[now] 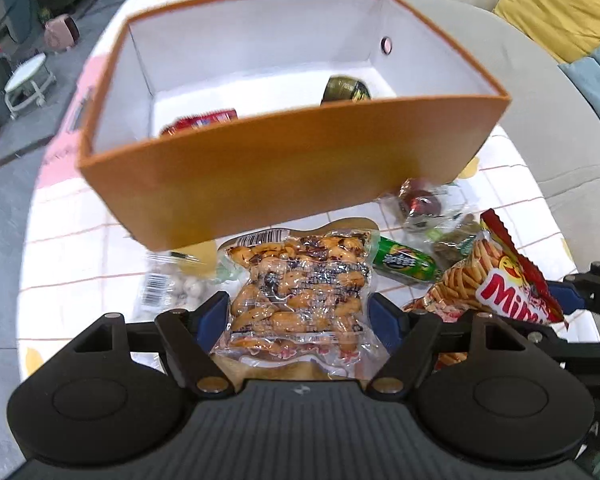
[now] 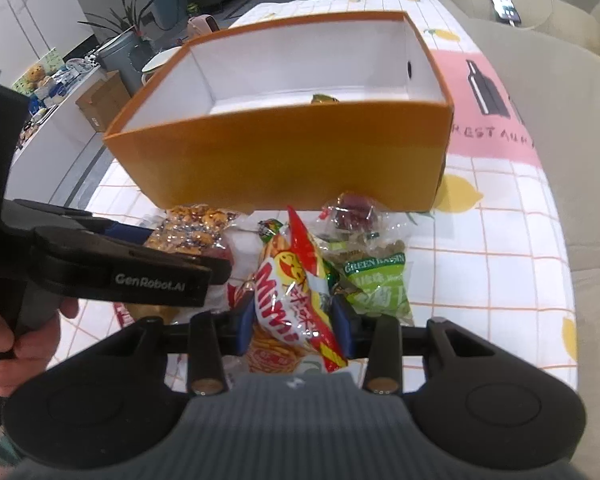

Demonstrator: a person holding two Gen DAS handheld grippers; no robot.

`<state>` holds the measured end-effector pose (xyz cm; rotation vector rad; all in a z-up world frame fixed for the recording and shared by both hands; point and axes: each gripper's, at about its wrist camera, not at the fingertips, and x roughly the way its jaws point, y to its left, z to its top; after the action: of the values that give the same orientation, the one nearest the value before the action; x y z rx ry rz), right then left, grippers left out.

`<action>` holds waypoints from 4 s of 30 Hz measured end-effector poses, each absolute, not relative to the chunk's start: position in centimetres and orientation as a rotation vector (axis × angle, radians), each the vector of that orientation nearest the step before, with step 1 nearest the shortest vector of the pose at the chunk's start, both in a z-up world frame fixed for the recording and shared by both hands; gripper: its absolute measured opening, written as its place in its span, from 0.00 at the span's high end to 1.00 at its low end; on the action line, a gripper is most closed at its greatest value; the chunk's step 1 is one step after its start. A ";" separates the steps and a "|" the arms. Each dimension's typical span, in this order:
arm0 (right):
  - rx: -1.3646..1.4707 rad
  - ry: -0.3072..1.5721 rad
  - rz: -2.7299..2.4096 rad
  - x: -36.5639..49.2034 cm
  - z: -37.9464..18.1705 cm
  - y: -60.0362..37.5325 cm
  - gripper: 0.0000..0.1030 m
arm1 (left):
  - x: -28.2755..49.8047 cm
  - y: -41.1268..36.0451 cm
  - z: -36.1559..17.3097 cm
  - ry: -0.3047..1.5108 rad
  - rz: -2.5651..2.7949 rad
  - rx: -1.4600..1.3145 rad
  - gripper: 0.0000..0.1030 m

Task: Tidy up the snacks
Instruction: 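Lower the nut bag into the box with the left tool while the right tool drops the Mimi bag in, then withdraw both tools from the box toward the remaining snacks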

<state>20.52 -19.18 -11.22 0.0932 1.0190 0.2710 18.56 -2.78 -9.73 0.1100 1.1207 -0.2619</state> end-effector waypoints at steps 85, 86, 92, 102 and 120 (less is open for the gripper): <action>-0.392 1.009 0.207 40.6 -7.4 -17.8 0.43 | 33.7 -4.3 -7.3 1.167 -0.177 0.178 0.00; -0.388 1.005 0.206 40.4 -7.1 -17.9 0.43 | 33.5 -4.2 -6.9 1.159 -0.183 0.177 0.00; -0.308 0.953 0.205 38.3 -4.7 -18.7 0.40 | 31.3 -3.1 -4.2 1.074 -0.182 0.120 0.00; -0.146 0.792 0.195 31.5 0.4 -20.0 0.37 | 25.3 -1.2 1.5 0.921 -0.178 0.037 0.09; 0.079 0.575 0.199 16.0 2.2 -20.9 0.37 | 12.3 0.4 3.2 0.746 -0.223 -0.009 0.40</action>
<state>16.01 -20.94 2.19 0.0785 0.5747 0.1993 12.26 0.44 3.17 -0.0091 0.7460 -0.2226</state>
